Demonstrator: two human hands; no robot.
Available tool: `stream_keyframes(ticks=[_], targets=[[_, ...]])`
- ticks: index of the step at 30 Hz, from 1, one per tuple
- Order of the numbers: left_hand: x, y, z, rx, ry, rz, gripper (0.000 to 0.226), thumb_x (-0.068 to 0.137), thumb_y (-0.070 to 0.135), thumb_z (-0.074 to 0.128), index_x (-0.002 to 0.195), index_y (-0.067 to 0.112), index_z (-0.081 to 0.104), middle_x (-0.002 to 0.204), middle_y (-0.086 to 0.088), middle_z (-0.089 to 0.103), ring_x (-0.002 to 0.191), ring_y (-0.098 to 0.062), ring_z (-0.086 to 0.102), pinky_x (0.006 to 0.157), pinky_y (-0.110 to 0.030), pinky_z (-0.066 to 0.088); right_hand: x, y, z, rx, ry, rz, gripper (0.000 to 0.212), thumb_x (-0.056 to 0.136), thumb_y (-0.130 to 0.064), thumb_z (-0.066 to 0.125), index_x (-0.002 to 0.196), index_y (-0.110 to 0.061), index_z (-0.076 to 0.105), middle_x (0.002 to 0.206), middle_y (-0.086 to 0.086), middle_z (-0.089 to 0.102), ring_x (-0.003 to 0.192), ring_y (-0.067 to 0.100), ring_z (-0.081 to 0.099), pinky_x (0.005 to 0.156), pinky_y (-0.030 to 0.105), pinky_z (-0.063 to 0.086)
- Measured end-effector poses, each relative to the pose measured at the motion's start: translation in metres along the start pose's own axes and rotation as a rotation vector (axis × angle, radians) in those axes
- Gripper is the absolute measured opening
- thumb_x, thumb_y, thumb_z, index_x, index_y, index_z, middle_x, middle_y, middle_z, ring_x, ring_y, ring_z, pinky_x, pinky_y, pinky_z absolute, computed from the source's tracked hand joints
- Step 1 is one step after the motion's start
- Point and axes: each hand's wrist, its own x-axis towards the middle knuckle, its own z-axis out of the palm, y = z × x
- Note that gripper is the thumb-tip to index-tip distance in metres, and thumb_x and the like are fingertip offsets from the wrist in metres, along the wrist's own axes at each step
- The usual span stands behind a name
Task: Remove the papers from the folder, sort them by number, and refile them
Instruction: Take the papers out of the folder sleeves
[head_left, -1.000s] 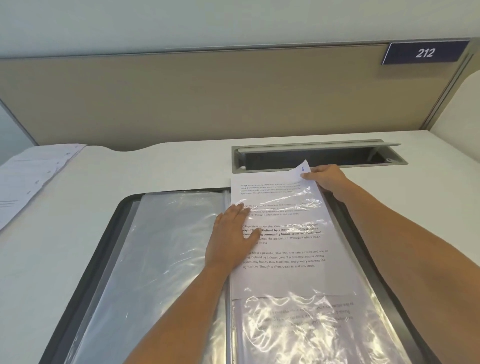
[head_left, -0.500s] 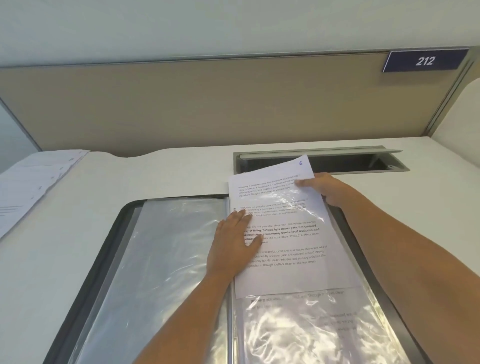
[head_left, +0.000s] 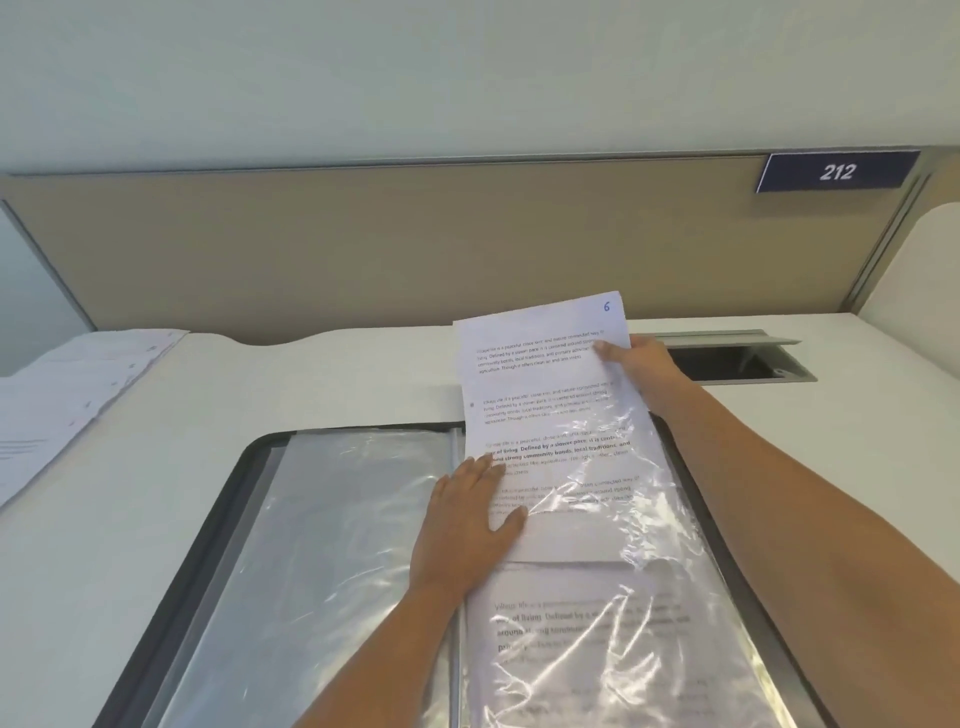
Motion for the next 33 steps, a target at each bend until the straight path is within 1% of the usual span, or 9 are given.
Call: stream_keyframes(ticks=[5, 8, 13, 17, 22, 25, 28, 30, 33], targets=[[0.000, -0.002, 0.000, 0.024, 0.012, -0.002, 0.093, 0.066, 0.069, 0.008, 0.147, 0.028, 0.027, 0.155, 0.012, 0.018, 0.143, -0.005, 0.010, 0.115, -0.024, 0.000, 0.013, -0.020, -0.002, 0.130, 0.095, -0.047, 0.031, 0.090, -0.011, 0.061, 0.118, 0.001, 0.058, 0.119, 0.015, 0.062, 0.093, 0.026, 0.059, 0.077, 0.033, 0.053], [0.001, -0.002, 0.001, 0.044, 0.000, -0.009, 0.094, 0.065, 0.069, 0.007, 0.147, 0.028, 0.026, 0.156, 0.013, 0.017, 0.143, -0.005, 0.009, 0.115, -0.023, -0.001, 0.018, -0.028, -0.004, 0.213, 0.144, -0.079, 0.031, 0.091, -0.012, 0.060, 0.119, -0.001, 0.057, 0.113, 0.012, 0.063, 0.085, 0.022, 0.061, 0.065, 0.025, 0.050], [0.002, -0.003, 0.003, 0.057, 0.002, -0.009, 0.093, 0.064, 0.069, 0.007, 0.146, 0.029, 0.027, 0.155, 0.013, 0.017, 0.143, -0.005, 0.009, 0.115, -0.023, -0.002, 0.020, -0.033, -0.004, 0.425, 0.208, -0.116, 0.023, 0.091, -0.011, 0.060, 0.112, -0.004, 0.059, 0.105, 0.010, 0.063, 0.077, 0.016, 0.062, 0.079, 0.036, 0.054], [0.002, -0.004, 0.003, 0.061, -0.003, -0.018, 0.092, 0.065, 0.069, 0.006, 0.146, 0.030, 0.027, 0.155, 0.014, 0.015, 0.143, -0.004, 0.007, 0.115, -0.023, -0.003, 0.020, -0.039, -0.005, 0.550, 0.255, -0.146, 0.011, 0.091, -0.011, 0.060, 0.102, -0.008, 0.058, 0.097, 0.006, 0.065, 0.077, 0.017, 0.062, 0.073, 0.033, 0.055], [0.003, -0.005, 0.004, 0.069, -0.005, -0.006, 0.061, 0.093, 0.053, 0.037, 0.147, 0.029, 0.024, 0.156, 0.014, 0.012, 0.144, -0.004, 0.005, 0.115, -0.024, -0.005, 0.012, -0.056, -0.011, 0.644, 0.294, -0.151, 0.009, 0.091, -0.015, 0.062, 0.083, -0.015, 0.056, 0.086, 0.000, 0.064, 0.081, 0.022, 0.063, 0.078, 0.044, 0.053], [0.003, -0.005, 0.004, 0.033, 0.008, 0.000, 0.057, 0.094, 0.048, 0.042, 0.145, 0.027, 0.029, 0.154, 0.014, 0.017, 0.143, -0.004, 0.009, 0.117, -0.025, -0.002, 0.003, -0.064, -0.012, 0.674, 0.268, -0.180, 0.005, 0.090, -0.015, 0.062, 0.088, -0.013, 0.058, 0.088, 0.002, 0.065, 0.087, 0.026, 0.063, 0.083, 0.047, 0.053], [0.001, -0.002, -0.001, -0.028, 0.125, 0.033, 0.057, 0.085, 0.053, 0.033, 0.128, 0.022, 0.054, 0.138, 0.012, 0.045, 0.133, -0.002, 0.032, 0.118, -0.034, 0.003, -0.010, -0.072, -0.009, 0.722, 0.231, -0.210, 0.016, 0.091, -0.015, 0.061, 0.105, -0.010, 0.058, 0.091, 0.001, 0.065, 0.082, 0.020, 0.064, 0.083, 0.044, 0.053], [0.000, -0.001, -0.004, 0.021, 0.287, 0.137, 0.044, 0.080, 0.043, 0.036, 0.099, 0.021, 0.068, 0.108, 0.011, 0.064, 0.113, 0.000, 0.046, 0.115, -0.044, 0.015, -0.021, -0.078, -0.004, 0.758, 0.195, -0.223, 0.022, 0.091, -0.014, 0.060, 0.112, -0.008, 0.058, 0.095, 0.002, 0.065, 0.085, 0.021, 0.063, 0.083, 0.043, 0.053], [0.000, 0.004, -0.012, -0.050, 0.448, 0.155, 0.032, 0.081, 0.034, 0.042, 0.085, 0.019, 0.069, 0.091, 0.009, 0.067, 0.098, -0.001, 0.049, 0.109, -0.041, 0.015, -0.036, -0.087, 0.003, 0.809, 0.126, -0.240, 0.015, 0.091, -0.014, 0.060, 0.105, -0.010, 0.060, 0.097, 0.003, 0.066, 0.089, 0.023, 0.063, 0.091, 0.046, 0.050]])
